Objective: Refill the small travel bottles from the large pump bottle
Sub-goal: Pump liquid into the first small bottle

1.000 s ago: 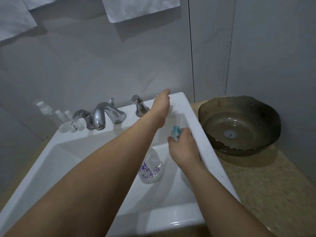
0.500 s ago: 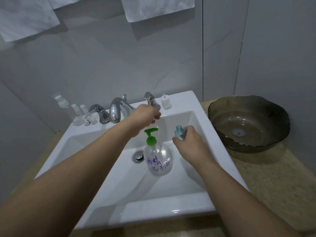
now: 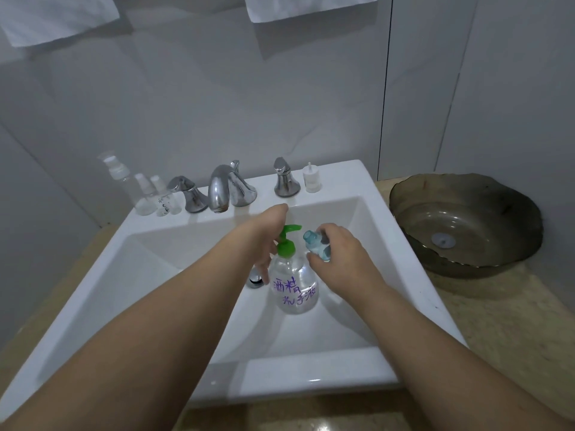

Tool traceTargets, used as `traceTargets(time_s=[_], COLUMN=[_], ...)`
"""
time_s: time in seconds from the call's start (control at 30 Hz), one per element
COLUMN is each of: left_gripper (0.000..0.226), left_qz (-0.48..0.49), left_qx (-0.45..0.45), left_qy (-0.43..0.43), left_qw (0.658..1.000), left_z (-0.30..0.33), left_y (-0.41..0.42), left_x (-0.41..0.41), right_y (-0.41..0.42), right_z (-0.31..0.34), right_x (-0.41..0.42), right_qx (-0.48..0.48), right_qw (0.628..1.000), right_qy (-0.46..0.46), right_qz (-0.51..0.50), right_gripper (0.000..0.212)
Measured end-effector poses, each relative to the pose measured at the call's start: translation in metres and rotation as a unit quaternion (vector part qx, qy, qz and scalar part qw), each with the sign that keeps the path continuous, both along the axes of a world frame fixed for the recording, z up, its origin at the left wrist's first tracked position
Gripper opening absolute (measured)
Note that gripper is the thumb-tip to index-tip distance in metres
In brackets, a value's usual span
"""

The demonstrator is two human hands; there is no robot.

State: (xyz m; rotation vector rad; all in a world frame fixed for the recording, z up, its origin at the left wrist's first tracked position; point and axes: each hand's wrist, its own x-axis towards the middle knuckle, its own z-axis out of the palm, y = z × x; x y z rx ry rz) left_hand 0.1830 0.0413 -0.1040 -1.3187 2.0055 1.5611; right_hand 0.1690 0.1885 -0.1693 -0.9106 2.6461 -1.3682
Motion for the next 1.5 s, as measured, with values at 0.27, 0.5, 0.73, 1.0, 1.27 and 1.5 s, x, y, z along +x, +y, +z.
traceTargets(time_s=[0.27, 0.5, 0.73, 1.0, 1.27, 1.5], left_gripper=[0.054, 0.049, 0.044, 0.041, 0.036, 0.023], left_qz=[0.004, -0.005, -0.025, -0.041, -0.007, 0.007], left_qx=[-0.001, -0.016, -0.025, -0.069, -0.079, -0.076], left_qy=[-0.012, -0.032, -0.055, -0.051, -0.041, -0.037], left_qw=[1.000, 0.999, 0.998, 0.995, 0.996, 0.996], left_z=[-0.010, -0.010, -0.009, -0.006, -0.006, 0.000], left_y=[-0.004, -0.001, -0.001, 0.005, 0.012, 0.017], left_x=[-0.007, -0.012, -0.013, -0.011, -0.005, 0.004], right_y=[-0.007, -0.009, -0.010, -0.009, -0.010, -0.010], right_z=[-0.003, -0.004, -0.005, -0.006, -0.008, -0.009], right_x=[-0.010, -0.013, -0.016, -0.018, -0.018, -0.018], right_qx=[-0.022, -0.037, -0.038, -0.018, 0.009, 0.008], right_qw=[0.999, 0.998, 0.998, 0.999, 0.999, 0.999], right_qy=[0.039, 0.050, 0.034, 0.041, 0.031, 0.029], right_qz=[-0.008, 0.017, 0.023, 0.030, 0.044, 0.043], right_gripper=[0.039, 0.044, 0.044, 0.046, 0.039, 0.037])
